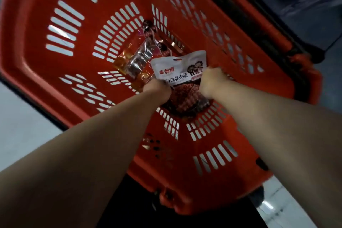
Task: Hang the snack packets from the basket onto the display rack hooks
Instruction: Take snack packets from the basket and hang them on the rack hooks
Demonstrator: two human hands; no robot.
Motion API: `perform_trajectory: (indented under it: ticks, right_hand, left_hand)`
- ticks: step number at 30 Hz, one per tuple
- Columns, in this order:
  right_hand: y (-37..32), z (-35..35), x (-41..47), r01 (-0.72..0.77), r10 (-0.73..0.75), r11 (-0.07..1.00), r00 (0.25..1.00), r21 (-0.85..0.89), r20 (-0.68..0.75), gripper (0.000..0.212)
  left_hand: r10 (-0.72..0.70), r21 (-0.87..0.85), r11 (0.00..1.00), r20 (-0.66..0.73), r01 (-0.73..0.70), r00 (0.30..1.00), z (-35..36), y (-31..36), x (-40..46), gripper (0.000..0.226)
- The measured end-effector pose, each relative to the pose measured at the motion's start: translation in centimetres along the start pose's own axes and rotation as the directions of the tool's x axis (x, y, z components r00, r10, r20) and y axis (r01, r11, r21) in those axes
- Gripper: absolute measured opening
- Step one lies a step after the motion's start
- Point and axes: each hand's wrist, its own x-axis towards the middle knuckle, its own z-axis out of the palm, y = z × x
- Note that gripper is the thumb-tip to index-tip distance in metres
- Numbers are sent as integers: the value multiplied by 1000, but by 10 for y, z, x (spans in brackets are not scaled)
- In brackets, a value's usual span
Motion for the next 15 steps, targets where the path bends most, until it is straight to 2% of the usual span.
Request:
perform_trajectory:
  ticks: [2, 4, 6, 8, 9, 12, 15]
  right_hand:
    - [-4, 9, 17, -64, 62, 996, 998, 56, 24, 50]
    - [-4, 12, 22, -156, 147, 958, 988, 240, 56, 61]
    - [-1, 19, 31, -203, 230, 864, 973, 460, -3, 51]
    - [1, 21, 28, -188, 283, 744, 958, 641, -48, 28]
    - [3, 19, 22, -156, 283, 698, 957, 699, -68, 18]
    - [4, 2, -12, -53, 259, 535, 960, 843, -104, 23]
    - [3, -33, -61, 59, 210, 471, 962, 880, -177, 18]
  left_hand:
    - [-76, -169, 983, -35, 70, 996, 10, 0, 16, 37]
    - [-140, -294, 948, -31, 124, 990, 12, 3, 20, 37]
    - [-196, -446, 878, -7, 173, 981, 11, 2, 18, 38]
    - [-256, -551, 809, -13, 207, 966, 5, -2, 5, 41]
    - [-273, -572, 795, -38, 202, 961, 0, -4, -1, 42]
    - [-229, -640, 763, -139, 89, 963, -27, -9, -30, 38]
    - [-144, -747, 661, -218, -70, 965, -70, -1, -82, 31]
